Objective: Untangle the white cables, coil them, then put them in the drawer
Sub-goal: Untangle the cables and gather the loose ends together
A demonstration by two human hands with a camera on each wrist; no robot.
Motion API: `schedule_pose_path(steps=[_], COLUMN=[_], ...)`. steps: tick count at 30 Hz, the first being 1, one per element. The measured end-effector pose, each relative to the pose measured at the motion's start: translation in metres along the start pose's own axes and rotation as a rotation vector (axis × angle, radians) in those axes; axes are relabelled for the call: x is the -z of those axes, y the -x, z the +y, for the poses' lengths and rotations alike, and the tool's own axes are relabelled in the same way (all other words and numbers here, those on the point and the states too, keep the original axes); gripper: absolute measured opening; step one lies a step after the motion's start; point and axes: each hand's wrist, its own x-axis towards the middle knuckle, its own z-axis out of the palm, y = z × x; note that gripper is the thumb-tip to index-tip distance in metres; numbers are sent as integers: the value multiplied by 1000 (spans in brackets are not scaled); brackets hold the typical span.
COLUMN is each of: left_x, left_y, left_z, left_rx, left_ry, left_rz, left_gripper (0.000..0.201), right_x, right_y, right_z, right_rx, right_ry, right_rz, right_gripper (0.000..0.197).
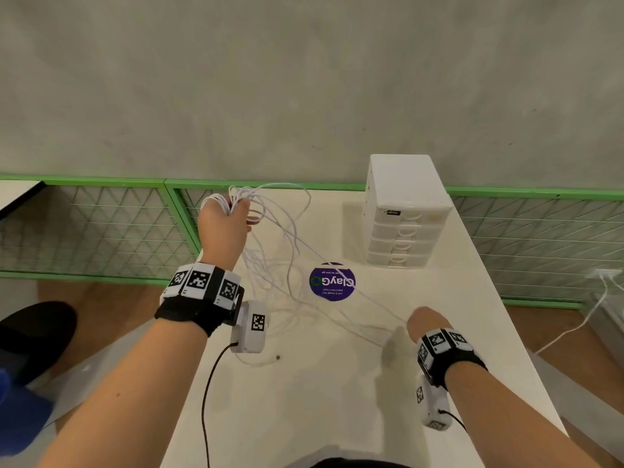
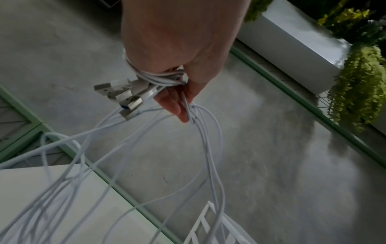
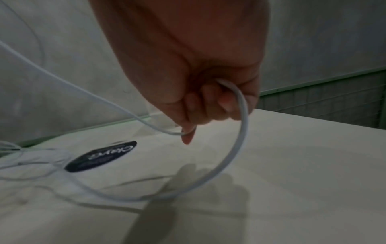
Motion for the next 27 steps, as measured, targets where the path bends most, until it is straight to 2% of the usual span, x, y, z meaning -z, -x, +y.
schedule_pose_path(steps=[3, 5, 6, 7, 9, 11, 12, 15, 18, 22, 25, 27], left_x=[-4, -11, -15, -18, -25, -29, -32, -36, -34, -30, -22, -13], left_y=[6, 14, 18, 21, 25, 30, 32, 38, 41, 46, 43, 36], left_z=[3, 3, 2, 0, -5, -4, -3, 1, 2, 4, 10, 17], left_rx=[-41, -46, -42, -41, -32, -20, -17, 2, 22, 8, -44, -53], left_ry=[-76, -127, -138, -143, -143, -121, -107, -87, -79, -79, -53, -15], left_rz=[-84, -169, -196, -208, -221, -238, -254, -285, -315, -370, -282, -184], left_gripper=[30, 29, 30, 33, 37, 35, 34, 28, 27, 23, 24, 28], right_x=[1, 10, 15, 19, 29, 38, 40, 42, 39, 36, 33, 27], right_y=[5, 10, 13, 18, 39, 61, 66, 64, 54, 50, 44, 35], right_z=[0, -19, -32, -45, -71, -95, -104, -119, -120, -124, -113, -92], right_rx=[-66, -54, 29, 178, 533, 813, 879, 814, 817, 786, 643, 506], right_ry=[72, 100, 32, -118, -539, -712, -716, -643, -593, -579, -438, -278], right_rz=[-10, 91, 205, 341, 511, 497, 453, 345, 315, 308, 305, 240], right_gripper=[25, 28, 29, 26, 21, 23, 24, 25, 34, 18, 22, 25])
